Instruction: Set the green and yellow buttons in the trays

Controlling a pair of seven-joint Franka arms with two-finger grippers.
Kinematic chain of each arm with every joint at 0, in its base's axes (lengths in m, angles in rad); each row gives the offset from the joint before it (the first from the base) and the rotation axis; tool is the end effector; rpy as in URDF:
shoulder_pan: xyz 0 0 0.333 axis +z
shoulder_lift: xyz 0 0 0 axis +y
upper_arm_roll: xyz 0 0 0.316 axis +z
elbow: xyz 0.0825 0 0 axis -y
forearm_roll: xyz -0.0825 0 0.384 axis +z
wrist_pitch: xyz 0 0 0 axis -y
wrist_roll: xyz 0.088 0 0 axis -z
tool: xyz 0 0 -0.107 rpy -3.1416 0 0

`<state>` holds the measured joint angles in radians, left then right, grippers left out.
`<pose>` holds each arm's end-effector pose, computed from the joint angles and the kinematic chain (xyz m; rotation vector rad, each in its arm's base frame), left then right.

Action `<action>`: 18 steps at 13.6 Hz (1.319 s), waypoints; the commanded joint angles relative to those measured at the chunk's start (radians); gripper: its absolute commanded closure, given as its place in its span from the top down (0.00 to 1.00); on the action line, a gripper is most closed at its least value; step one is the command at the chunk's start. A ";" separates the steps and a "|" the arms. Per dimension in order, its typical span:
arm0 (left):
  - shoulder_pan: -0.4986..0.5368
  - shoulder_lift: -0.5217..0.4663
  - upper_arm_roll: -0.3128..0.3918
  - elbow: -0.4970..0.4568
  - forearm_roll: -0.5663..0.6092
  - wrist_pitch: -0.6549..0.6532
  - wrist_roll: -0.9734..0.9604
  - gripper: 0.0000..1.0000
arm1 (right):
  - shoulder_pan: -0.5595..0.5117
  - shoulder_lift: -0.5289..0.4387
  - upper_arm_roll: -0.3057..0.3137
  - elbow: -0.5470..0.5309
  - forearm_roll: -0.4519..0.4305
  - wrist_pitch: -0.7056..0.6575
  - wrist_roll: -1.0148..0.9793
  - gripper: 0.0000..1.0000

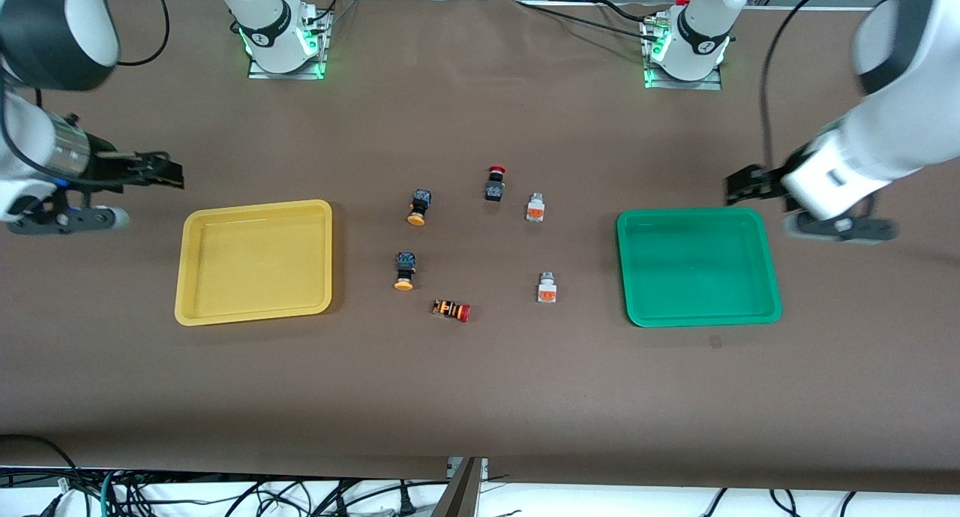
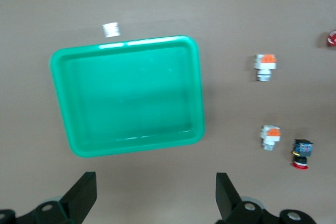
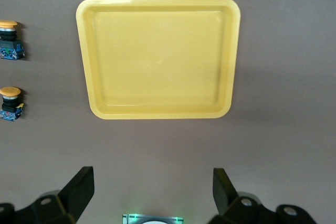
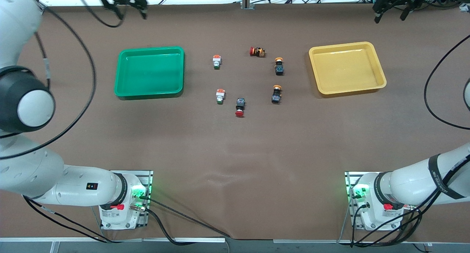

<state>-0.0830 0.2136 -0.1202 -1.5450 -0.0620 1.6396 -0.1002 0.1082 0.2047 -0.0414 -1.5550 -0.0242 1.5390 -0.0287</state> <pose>0.6021 -0.1239 0.5182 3.0635 -0.1439 -0.1986 0.5988 0.0394 0.5110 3.0824 0.1501 -0.3407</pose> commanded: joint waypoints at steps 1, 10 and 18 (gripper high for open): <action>-0.107 0.148 0.001 0.109 -0.015 0.043 -0.070 1.00 | 0.076 0.079 0.006 0.015 0.009 0.074 0.083 1.00; -0.291 0.443 0.005 0.111 -0.006 0.462 -0.245 1.00 | 0.313 0.347 0.008 0.012 0.090 0.453 0.458 1.00; -0.350 0.622 0.020 0.118 -0.001 0.700 -0.325 1.00 | 0.438 0.535 0.008 0.013 0.139 0.733 0.618 1.00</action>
<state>-0.4081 0.8032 -0.1223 -1.4735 -0.0621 2.3410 -0.4045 0.5292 0.7156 -0.0263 -1.5578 0.0983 2.2502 0.5748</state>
